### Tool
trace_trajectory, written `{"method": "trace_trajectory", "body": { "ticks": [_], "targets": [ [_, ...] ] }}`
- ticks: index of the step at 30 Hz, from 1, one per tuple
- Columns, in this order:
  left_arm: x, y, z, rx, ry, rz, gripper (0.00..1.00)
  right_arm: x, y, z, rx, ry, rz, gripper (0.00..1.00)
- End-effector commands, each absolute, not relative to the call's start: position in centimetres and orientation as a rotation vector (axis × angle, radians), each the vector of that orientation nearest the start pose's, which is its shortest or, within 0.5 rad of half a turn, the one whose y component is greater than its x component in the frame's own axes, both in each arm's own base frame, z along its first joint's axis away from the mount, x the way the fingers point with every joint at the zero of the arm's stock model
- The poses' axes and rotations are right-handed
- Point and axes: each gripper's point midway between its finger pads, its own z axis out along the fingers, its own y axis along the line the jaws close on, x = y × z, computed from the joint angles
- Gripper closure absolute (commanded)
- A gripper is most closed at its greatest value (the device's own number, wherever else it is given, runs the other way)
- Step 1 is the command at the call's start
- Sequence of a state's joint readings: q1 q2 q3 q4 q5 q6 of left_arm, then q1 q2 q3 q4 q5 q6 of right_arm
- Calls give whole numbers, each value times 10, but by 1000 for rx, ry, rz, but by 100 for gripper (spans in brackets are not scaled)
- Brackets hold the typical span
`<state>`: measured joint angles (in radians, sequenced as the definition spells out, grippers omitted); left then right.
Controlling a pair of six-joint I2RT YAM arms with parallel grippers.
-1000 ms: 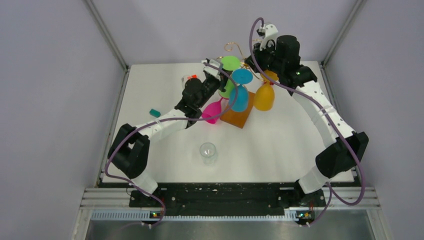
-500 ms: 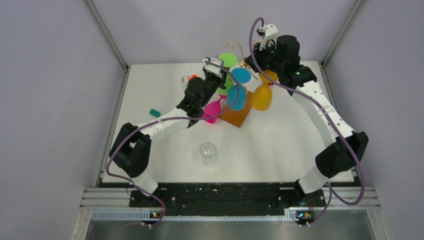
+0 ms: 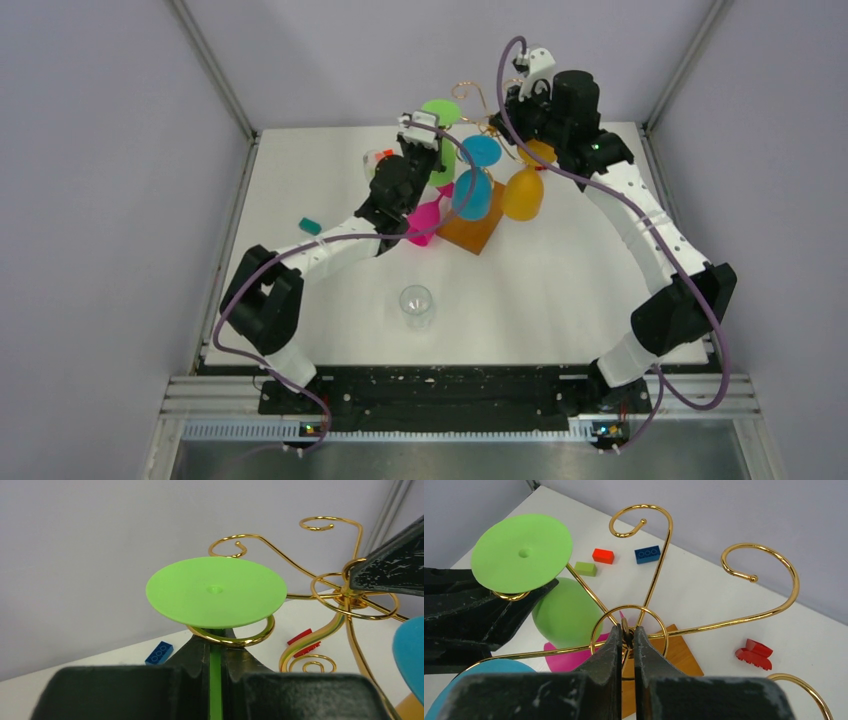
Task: Place the wine glass upside down on the wine glass rack
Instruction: Turn the wine glass upside down at the wine rack.
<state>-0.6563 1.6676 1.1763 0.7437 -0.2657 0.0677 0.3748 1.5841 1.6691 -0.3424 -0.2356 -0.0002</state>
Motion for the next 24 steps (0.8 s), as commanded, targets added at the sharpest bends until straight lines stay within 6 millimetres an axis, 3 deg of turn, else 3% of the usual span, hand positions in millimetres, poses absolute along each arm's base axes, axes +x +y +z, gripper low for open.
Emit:
{"method": "trace_trajectory", "body": {
  "ticks": [1, 8, 17, 24],
  "targets": [
    [460, -263, 368, 130, 1215, -264, 100, 437, 213, 378, -522, 1701, 467, 100],
    [438, -261, 366, 154, 1161, -329, 100, 439, 211, 376, -517, 1706, 451, 100],
    [399, -283, 360, 338, 1052, -477, 100, 438, 212, 374, -514, 1708, 460, 100],
    [417, -305, 346, 442, 1146, -463, 99, 435, 210, 375, -512, 1705, 458, 100]
  ]
}}
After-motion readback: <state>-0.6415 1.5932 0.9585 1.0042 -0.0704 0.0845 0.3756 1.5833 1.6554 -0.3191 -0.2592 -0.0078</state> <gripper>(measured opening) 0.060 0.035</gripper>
